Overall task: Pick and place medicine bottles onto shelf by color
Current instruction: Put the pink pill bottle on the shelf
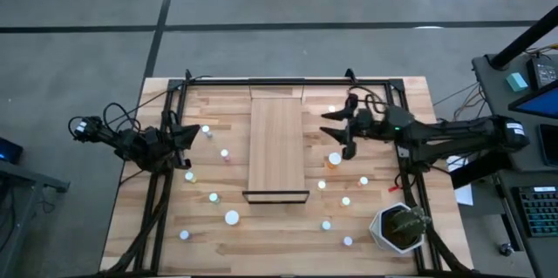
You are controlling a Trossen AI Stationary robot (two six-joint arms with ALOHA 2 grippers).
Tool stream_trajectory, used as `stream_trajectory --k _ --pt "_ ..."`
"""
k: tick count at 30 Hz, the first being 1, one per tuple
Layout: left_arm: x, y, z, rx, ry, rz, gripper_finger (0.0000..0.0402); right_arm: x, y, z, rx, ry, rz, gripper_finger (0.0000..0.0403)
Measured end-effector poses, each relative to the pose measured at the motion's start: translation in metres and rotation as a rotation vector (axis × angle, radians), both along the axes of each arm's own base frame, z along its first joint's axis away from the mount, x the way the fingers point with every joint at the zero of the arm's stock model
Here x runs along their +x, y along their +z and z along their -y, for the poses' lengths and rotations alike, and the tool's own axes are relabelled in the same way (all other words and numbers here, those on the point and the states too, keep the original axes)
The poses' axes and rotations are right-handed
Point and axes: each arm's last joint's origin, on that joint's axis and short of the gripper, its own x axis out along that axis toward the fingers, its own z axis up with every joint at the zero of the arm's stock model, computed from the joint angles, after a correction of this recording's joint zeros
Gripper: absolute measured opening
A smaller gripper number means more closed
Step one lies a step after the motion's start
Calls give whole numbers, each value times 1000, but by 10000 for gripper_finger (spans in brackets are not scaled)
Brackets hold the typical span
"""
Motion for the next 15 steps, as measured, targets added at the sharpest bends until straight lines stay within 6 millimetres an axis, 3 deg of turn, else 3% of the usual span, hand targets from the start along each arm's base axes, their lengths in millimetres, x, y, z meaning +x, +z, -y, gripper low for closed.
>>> stream_trajectory --k 8,15 --pt "0 0 0 -1 -2 0 0 21 5 2 -11 4 -72 173" --pt "0 0 0 -1 -2 1 0 27 5 1 -10 8 -95 173"
